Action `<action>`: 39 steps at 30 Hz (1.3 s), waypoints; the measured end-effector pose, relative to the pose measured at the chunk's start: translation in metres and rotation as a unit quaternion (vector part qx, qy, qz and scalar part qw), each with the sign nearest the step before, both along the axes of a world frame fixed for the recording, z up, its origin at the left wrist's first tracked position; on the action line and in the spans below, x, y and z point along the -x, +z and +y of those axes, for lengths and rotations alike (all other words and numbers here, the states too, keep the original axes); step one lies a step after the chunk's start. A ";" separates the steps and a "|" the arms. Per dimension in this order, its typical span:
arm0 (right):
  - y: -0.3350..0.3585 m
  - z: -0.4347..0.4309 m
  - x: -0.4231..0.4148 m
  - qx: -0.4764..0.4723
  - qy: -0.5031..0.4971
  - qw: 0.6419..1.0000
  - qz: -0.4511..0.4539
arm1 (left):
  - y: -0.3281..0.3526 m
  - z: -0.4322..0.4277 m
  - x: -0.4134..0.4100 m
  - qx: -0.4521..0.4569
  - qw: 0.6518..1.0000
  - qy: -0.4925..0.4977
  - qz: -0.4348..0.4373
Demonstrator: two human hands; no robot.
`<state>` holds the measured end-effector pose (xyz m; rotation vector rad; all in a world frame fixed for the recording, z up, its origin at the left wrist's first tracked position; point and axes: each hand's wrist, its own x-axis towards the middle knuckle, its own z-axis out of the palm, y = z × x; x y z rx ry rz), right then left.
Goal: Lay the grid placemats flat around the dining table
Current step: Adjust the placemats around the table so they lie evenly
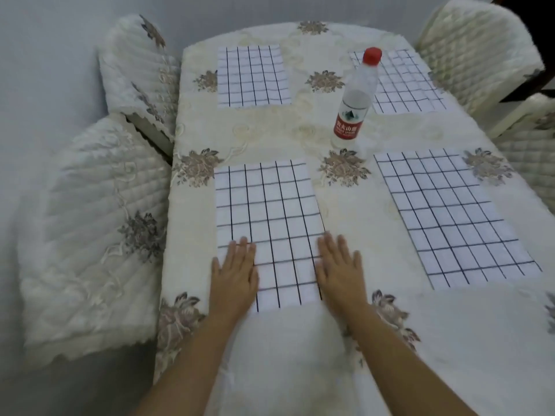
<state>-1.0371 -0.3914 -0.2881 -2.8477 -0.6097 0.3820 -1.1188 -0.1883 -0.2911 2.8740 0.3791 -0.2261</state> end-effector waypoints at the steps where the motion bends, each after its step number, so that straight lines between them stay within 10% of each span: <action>1: -0.003 -0.017 0.002 0.001 -0.010 1.000 -0.004 | -0.003 0.007 0.010 -0.006 1.000 0.017 -0.004; 5: -0.001 -0.055 0.006 -0.019 -0.072 0.997 -0.018 | 0.001 0.022 0.034 0.067 0.987 0.142 -0.034; 10: 0.048 -0.041 0.031 -0.313 -0.263 0.909 0.088 | 0.049 -0.026 0.034 0.273 0.908 0.283 -0.145; 23: 0.196 -0.143 0.109 -0.599 -0.339 0.726 0.010 | 0.198 -0.215 0.063 0.594 0.787 0.069 -0.155; 39: 0.251 -0.448 0.202 -0.631 -0.381 0.666 -0.116 | 0.237 -0.534 0.113 0.656 0.747 -0.067 -0.084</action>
